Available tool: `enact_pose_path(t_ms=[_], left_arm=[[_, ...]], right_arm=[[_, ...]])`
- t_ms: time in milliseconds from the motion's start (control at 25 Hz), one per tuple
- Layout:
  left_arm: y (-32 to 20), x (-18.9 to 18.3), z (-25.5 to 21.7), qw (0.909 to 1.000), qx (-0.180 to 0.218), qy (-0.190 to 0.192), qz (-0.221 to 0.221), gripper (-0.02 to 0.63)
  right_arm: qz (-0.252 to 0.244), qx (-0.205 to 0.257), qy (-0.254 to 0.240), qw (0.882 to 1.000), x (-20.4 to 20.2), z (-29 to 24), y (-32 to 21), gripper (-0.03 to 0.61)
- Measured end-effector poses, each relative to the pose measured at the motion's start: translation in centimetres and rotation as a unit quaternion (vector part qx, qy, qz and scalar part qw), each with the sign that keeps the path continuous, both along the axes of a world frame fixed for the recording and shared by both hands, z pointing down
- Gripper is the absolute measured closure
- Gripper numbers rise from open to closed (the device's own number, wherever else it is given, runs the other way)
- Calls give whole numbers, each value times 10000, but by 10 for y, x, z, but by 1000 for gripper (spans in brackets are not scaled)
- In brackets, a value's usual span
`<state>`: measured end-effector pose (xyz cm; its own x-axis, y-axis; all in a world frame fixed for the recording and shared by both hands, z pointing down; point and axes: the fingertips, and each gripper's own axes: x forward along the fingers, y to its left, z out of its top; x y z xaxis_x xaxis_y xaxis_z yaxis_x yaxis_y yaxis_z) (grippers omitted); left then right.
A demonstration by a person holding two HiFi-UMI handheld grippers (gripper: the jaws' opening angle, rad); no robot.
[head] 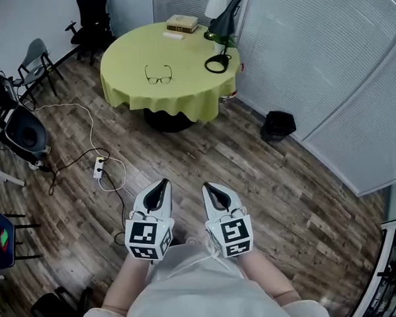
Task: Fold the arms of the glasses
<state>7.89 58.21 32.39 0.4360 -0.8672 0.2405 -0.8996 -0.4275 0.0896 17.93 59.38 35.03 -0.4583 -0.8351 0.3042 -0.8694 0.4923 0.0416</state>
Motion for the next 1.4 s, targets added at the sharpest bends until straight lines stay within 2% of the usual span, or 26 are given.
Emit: enact_pose_path(t_ms=[320,600,840,1080,1280,1400], left_arm=[[-22,-13,16,9994,-165,-120,-263,607],[-81,-47,30,9987,-263,-117,-414,607],[-178,-82,45,9985,-467,23,-292,607],[-298,-126,45,9973,-680,260,-117,607],[-400,-169,36,9977,-611,132,246,607],[-450,-195,38,9965,-736,152,365,607]], right_arm=[[66,-320,-241,9992,9,20,-26,580],[171,-529,-336,9979,-9,33,-84,580],[402,-698,-308,9963,-38,46,-174,580],[638,-912,-206,9936,-80,47,-284,580],[821,-998,-124,9915,-128,46,-384,580],[924,-1008,-121,9905,-155,44,-432,580]])
